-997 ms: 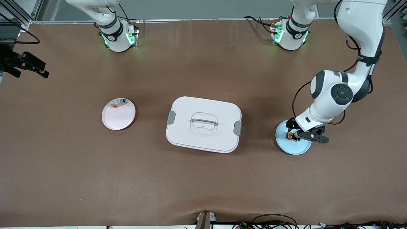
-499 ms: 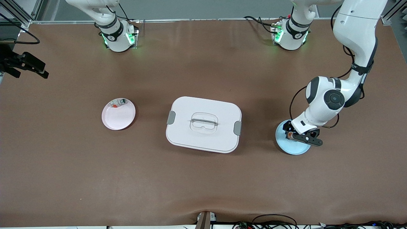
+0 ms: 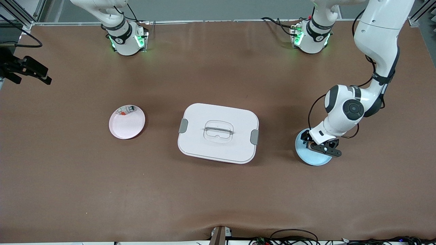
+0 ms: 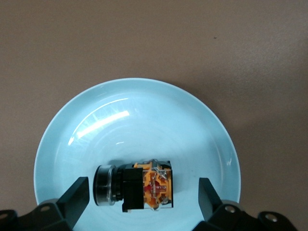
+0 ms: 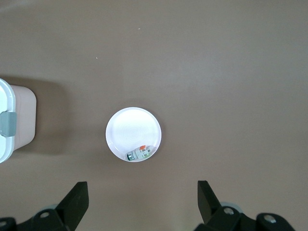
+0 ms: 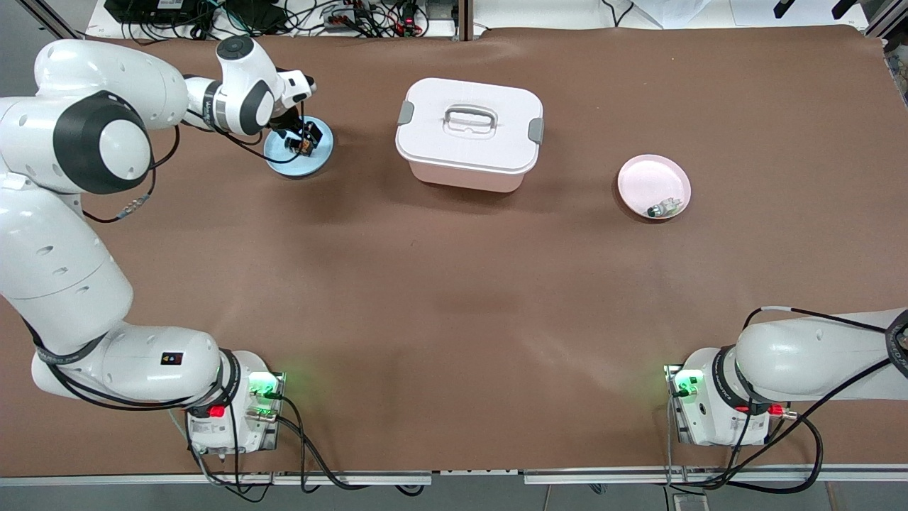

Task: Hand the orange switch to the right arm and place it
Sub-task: 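Lower the left gripper and grasp the black-orange switch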

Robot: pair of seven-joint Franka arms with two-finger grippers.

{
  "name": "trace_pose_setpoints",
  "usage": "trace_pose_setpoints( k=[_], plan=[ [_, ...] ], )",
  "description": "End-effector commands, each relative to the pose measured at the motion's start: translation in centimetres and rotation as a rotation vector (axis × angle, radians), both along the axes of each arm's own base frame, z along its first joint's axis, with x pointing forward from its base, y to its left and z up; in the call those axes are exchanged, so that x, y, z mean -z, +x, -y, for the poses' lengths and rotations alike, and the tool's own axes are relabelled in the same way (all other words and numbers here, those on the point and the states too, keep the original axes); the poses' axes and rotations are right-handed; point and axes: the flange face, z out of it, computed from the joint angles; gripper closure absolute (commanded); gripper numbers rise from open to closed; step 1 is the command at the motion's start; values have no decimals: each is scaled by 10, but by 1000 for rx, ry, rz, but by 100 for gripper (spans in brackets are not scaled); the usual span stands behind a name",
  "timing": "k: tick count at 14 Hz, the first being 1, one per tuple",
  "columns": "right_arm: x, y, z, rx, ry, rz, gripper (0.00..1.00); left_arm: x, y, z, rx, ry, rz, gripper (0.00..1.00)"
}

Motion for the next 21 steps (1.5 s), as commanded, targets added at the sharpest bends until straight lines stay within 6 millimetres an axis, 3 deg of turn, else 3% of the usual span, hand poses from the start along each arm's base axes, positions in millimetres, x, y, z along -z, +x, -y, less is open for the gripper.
trace_pose_setpoints(
  k=[1, 12, 18, 21],
  plan=[
    [-4, -2, 1, 4, -15, 9, 0, -2, 1, -6, 28, 15, 18, 0],
    [-4, -2, 2, 6, -15, 8, 0, 16, 1, -6, 27, 5, 25, 0],
    [-7, -2, 3, 9, -16, 14, 0, 19, -1, -10, 38, 11, 16, 18],
    [-7, -2, 4, 9, -15, 11, 0, 21, -2, -12, 53, 24, 13, 37]
  ],
)
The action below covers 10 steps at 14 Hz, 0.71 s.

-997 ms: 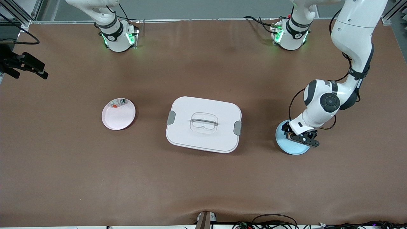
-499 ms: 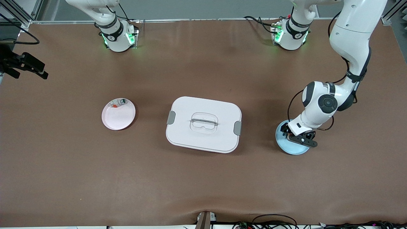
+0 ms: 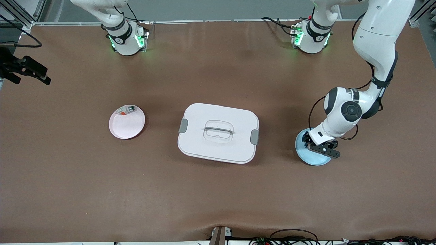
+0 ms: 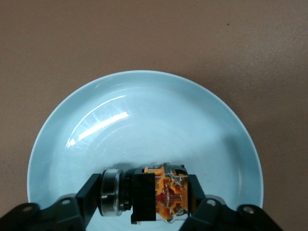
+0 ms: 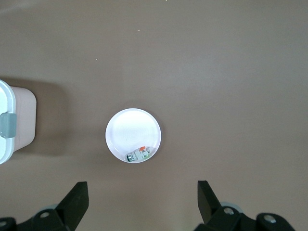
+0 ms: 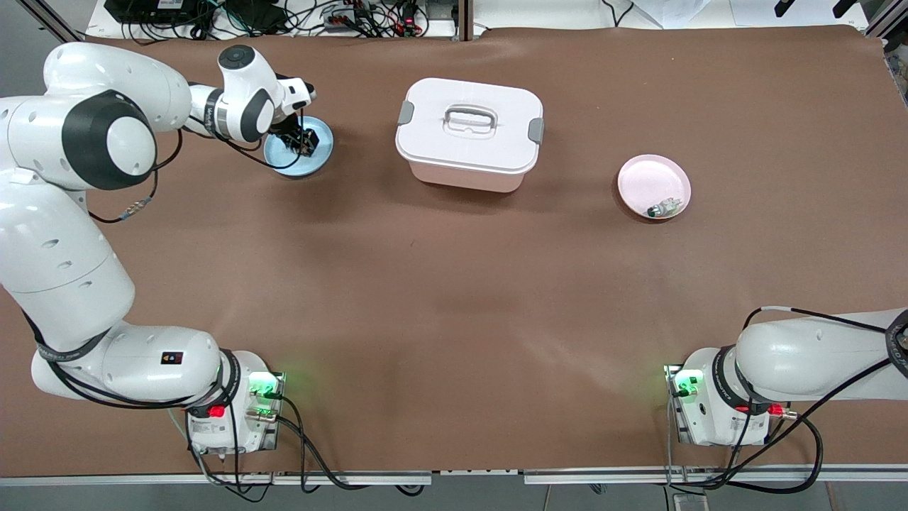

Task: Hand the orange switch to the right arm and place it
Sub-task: 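Lower the left gripper and grasp the black-orange switch, then lift the switch with the left gripper and carry it over the box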

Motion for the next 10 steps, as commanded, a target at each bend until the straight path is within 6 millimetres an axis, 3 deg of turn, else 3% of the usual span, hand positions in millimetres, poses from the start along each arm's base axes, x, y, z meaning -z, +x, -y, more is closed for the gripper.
trace_pose_setpoints(
  k=[1, 3, 4, 10],
  plan=[
    [-4, -1, 4, 9, -13, 3, 0, 1, -2, -5, 34, 21, 6, 50],
    [-4, -1, 4, 9, -13, 3, 0, -3, -2, -6, 29, 24, 2, 90],
    [-4, -1, 4, 9, -13, 3, 0, -8, -3, -6, 28, 29, -7, 100],
    [-4, -2, 5, 12, -11, 0, 0, -78, 2, -4, 20, 54, 7, 100]
  ],
)
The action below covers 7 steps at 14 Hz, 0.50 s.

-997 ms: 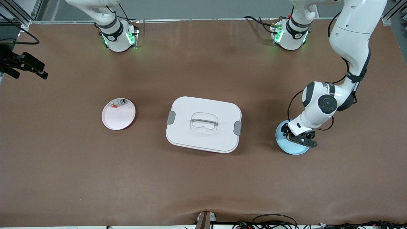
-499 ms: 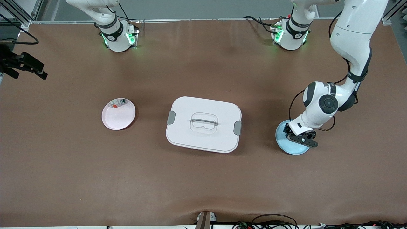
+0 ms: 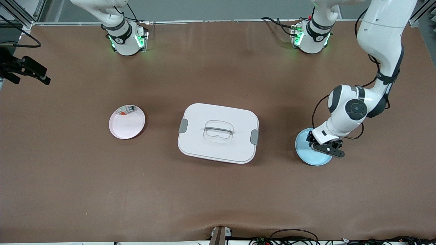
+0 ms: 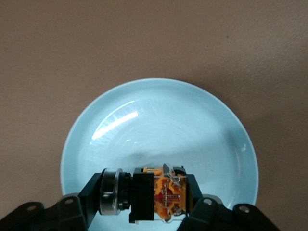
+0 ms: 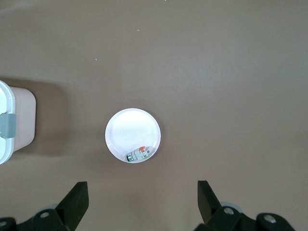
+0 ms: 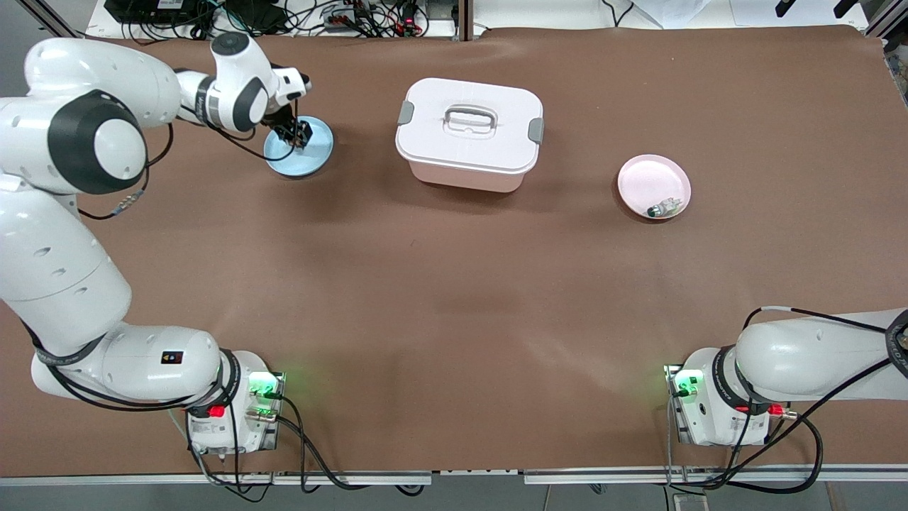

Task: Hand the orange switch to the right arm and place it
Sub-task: 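Lift the switch with the left gripper and carry it over the box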

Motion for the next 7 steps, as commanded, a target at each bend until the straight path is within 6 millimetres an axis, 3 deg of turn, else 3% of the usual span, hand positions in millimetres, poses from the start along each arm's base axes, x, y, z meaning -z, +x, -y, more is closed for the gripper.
trace_pose_setpoints(
  k=[1, 7],
  plan=[
    [-4, -2, 3, 9, -11, 1, 0, -47, -3, -3, 1, 28, 1, 100],
    [0, 3, 4, 9, -8, 1, 0, -127, 7, 15, -70, -26, -34, 100]
  ],
)
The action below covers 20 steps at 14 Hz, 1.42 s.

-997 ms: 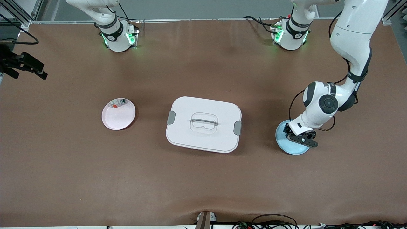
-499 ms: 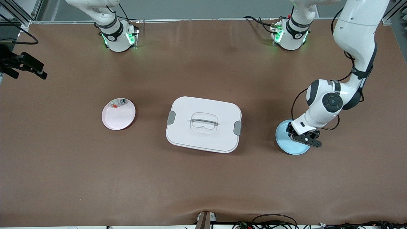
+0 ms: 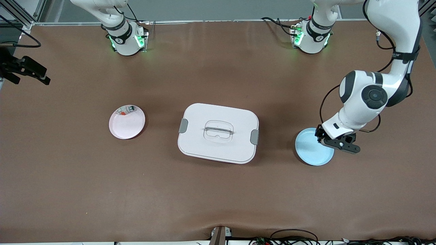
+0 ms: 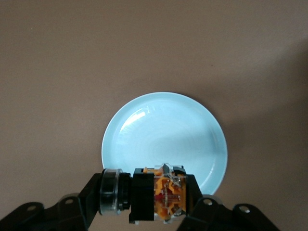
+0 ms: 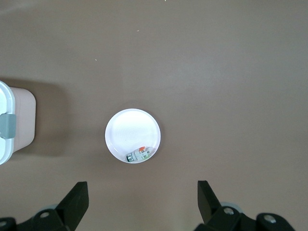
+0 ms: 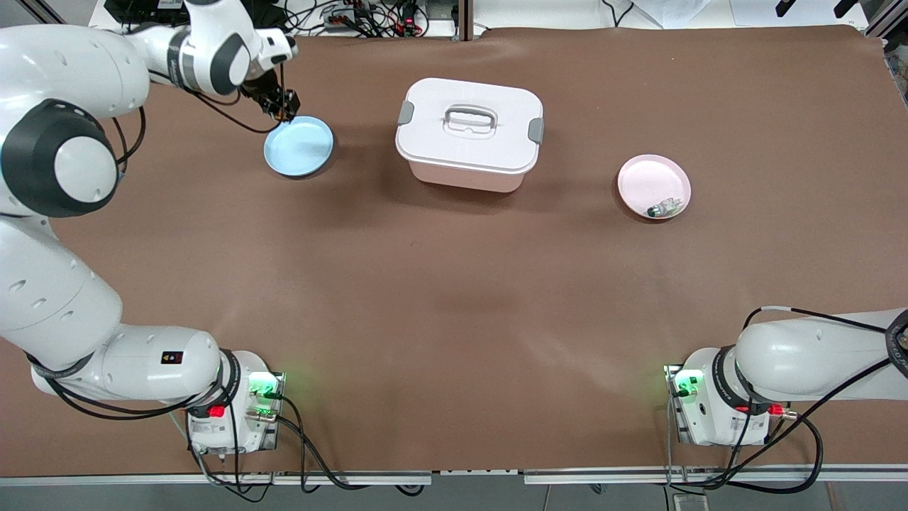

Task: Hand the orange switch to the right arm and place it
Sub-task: 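Lift the switch with the left gripper and carry it over the box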

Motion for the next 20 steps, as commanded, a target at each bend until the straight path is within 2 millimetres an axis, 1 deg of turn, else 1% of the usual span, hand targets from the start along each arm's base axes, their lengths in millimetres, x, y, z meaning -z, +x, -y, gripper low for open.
trace_pose_setpoints(
  k=[1, 2, 4, 6, 8, 9, 10, 11, 14, 16, 18, 20],
  plan=[
    [9, 8, 4, -1, -6, -17, 0, -41, 5, 16, -46, -34, -29, 100],
    [13, 9, 4, 1, 4, -27, 0, -53, 6, 23, -70, -40, -46, 100],
    [27, 17, 2, -7, 6, -55, 0, -76, 7, 44, -130, -58, -78, 100],
    [37, 23, 1, -9, 7, -70, 0, -95, 7, 64, -201, -99, -101, 100],
    [43, 25, 5, -3, 7, -84, 0, -109, 5, 85, -276, -156, -121, 100],
    [51, 29, 6, -2, 0, -100, 0, -114, 3, 98, -317, -194, -130, 100],
    [64, 35, 7, -4, -4, -124, 0, -118, 2, 110, -364, -233, -145, 100],
    [69, 38, 7, -7, -5, -135, 0, -122, -1, 125, -422, -274, -166, 100],
    [74, 37, 8, 3, -7, -156, 0, -141, -12, 170, -610, -394, -245, 100],
    [76, 37, 9, -2, -33, -161, 0, -156, -23, 203, -730, -449, -301, 100],
    [82, 39, 9, -2, -30, -173, 0, -162, -34, 243, -842, -457, -349, 100],
    [82, 39, 8, -2, -28, -172, 0, -163, -37, 274, -969, -459, -393, 100]
  ],
)
